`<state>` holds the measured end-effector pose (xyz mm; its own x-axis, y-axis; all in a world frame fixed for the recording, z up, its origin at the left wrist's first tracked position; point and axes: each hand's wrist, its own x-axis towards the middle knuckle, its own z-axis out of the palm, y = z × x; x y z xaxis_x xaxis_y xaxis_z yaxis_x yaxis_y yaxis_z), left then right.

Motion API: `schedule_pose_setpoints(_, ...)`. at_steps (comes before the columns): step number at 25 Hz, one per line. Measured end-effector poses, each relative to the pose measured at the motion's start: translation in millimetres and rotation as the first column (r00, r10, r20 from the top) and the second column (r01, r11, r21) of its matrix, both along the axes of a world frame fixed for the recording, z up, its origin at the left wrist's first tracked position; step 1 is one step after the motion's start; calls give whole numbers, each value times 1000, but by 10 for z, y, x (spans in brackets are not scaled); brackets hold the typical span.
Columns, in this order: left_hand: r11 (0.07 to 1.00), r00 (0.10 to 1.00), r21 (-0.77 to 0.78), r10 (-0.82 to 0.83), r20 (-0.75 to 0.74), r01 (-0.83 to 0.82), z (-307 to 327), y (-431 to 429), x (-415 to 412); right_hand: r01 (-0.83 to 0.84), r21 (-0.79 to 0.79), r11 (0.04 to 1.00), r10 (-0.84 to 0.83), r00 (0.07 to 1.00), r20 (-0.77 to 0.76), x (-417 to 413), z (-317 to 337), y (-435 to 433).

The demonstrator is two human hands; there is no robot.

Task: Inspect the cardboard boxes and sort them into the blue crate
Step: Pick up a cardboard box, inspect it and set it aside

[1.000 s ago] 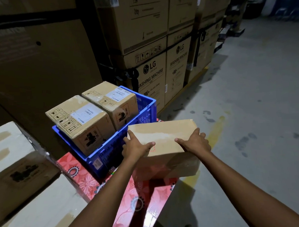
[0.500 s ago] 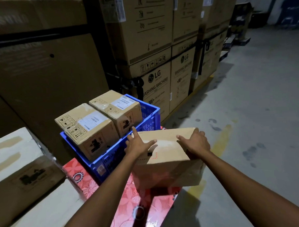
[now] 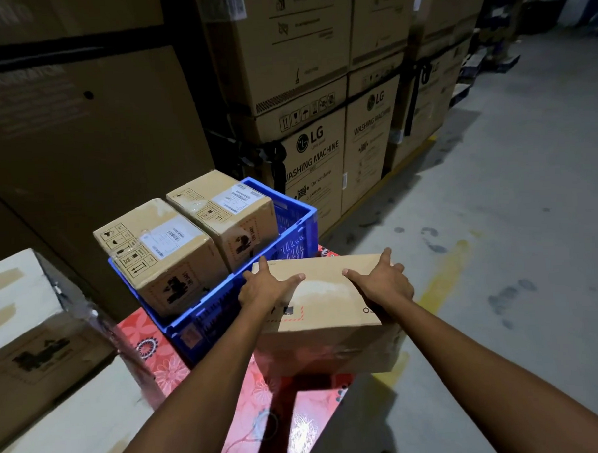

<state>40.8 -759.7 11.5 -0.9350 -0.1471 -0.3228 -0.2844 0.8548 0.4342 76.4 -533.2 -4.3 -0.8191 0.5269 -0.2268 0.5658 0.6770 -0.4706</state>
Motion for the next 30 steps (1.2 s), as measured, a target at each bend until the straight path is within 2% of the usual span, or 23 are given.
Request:
schedule_pose_setpoints(4,1000,981,-23,-5,-193,1,-70,-35,304,-67,109,992,76,994,-82,287,-34,-2)
schedule_pose_setpoints(11,993,921,108,75,-381,-36,-138,-166,935,40,59,997,-22,960,-279,1061,-84,-174)
schedule_pose_setpoints(14,960,854,282,140,-501,8,-230,-236,1123,85,-18,996,-84,892,-443,1334,-225,-201)
schedule_pose_setpoints(17,850,816,524,267,-513,52,-398,-282,1183,60,-152,987,-139,795,-590,1472,-416,-213)
schedule_pose_setpoints(20,818,882,575,261,-392,13,-645,-276,1255,64,-192,979,-152,857,-492,1573,-637,-221)
schedule_pose_setpoints(23,872,950,490,170,-261,-21,-823,-295,1324,69,-172,983,-120,944,-308,1661,-846,-169)
schedule_pose_setpoints(30,961,998,273,-36,-59,51,-798,-233,986,30,-21,999,-32,996,-83,1270,-683,-122)
